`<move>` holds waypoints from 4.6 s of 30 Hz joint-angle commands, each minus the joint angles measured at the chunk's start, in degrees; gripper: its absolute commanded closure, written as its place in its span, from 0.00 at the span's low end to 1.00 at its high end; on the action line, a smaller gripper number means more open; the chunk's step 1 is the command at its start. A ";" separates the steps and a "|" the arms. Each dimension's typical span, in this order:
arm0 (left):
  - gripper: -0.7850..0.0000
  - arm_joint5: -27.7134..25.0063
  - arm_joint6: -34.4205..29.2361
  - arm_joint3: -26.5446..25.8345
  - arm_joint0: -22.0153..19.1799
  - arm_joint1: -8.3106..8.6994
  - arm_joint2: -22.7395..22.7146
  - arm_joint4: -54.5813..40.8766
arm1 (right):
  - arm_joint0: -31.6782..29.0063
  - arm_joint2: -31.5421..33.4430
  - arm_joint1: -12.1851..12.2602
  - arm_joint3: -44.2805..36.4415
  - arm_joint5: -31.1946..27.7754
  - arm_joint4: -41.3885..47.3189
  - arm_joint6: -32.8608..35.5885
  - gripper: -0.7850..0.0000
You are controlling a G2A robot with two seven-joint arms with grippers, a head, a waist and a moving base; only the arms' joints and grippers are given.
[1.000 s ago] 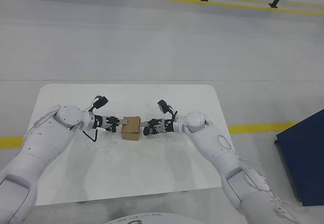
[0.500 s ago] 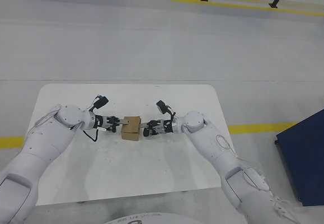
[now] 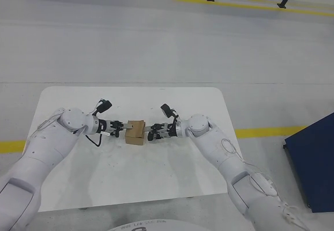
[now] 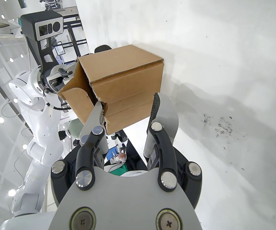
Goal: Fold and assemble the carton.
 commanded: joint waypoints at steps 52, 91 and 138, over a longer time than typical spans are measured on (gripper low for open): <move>0.27 -1.17 -0.27 2.81 -1.06 -1.27 -0.85 1.00 | -0.76 0.50 0.16 -1.80 -2.03 0.68 1.12 0.43; 0.00 -13.25 -5.41 4.06 -1.06 2.96 -10.99 -6.40 | -1.41 5.26 1.13 -1.33 -3.64 4.04 -0.80 0.43; 0.00 -15.94 -10.75 -2.51 3.22 7.85 -19.25 -9.85 | -0.24 -5.38 -0.77 -26.12 36.32 -10.30 -15.15 1.00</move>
